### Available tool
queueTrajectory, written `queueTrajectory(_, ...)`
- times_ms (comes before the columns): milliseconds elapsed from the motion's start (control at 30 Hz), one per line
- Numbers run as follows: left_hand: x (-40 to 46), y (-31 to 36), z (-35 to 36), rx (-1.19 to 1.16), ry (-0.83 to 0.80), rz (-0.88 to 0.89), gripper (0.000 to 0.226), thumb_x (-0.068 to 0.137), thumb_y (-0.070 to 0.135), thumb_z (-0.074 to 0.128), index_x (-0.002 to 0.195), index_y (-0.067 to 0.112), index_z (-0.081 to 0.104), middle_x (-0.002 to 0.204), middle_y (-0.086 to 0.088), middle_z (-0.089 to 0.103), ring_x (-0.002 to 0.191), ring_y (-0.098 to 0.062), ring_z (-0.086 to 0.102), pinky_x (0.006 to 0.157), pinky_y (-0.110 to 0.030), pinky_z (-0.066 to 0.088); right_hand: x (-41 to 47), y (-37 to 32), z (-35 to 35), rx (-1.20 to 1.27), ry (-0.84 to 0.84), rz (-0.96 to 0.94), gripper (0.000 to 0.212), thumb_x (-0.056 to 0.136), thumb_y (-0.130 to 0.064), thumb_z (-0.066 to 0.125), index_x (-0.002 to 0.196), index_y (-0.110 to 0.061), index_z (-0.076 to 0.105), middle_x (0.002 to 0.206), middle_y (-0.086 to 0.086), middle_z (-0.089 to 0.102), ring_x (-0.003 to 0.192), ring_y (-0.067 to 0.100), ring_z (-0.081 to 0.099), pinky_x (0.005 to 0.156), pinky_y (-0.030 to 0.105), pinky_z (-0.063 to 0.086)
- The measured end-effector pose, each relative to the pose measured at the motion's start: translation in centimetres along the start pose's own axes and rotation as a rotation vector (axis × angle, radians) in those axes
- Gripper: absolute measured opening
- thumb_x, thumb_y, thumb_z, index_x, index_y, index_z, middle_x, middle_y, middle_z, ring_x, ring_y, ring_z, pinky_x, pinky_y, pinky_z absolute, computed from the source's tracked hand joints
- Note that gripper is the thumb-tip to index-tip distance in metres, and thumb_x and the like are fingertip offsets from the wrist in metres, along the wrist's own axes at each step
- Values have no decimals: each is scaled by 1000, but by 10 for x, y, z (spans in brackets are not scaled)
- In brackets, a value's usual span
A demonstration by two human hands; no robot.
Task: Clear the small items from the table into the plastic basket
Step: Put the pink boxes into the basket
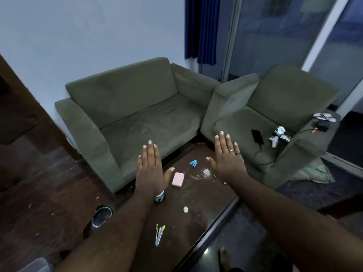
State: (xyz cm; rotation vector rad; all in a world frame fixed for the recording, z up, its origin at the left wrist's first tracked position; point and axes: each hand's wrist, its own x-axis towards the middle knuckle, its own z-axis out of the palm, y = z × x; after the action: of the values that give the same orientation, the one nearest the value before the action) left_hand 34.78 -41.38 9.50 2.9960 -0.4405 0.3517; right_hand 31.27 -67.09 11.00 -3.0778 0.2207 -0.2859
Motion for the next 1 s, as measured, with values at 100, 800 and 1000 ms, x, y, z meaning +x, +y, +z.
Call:
queueTrajectory(100,12,16,15,98,-39,98,103,87,68,45,154,-2,11,165,-19,5,151,-35,9,118,-50,20,4,28,17,-36,-29,-2,82,97,-56,33,157,-9,2,166,9,-8,154,27,-4,124,47,8)
queueTrajectory(800,123,67,344,387,-506,309,53,100,18,23,152,13,32,162,-11,25,139,-34,41,96,-41,50,109,192,344,24,-589,218,128,50,-50,90,151,-23,15,149,5,27,124,35,53,87,46,52)
queueTrajectory(1000,140,55,405,405,-682,263,59,106,21,26,156,27,-2,166,-5,-7,148,-39,18,110,-47,36,126,205,417,151,-622,176,124,47,-36,88,148,-18,19,148,6,26,130,36,45,100,46,47)
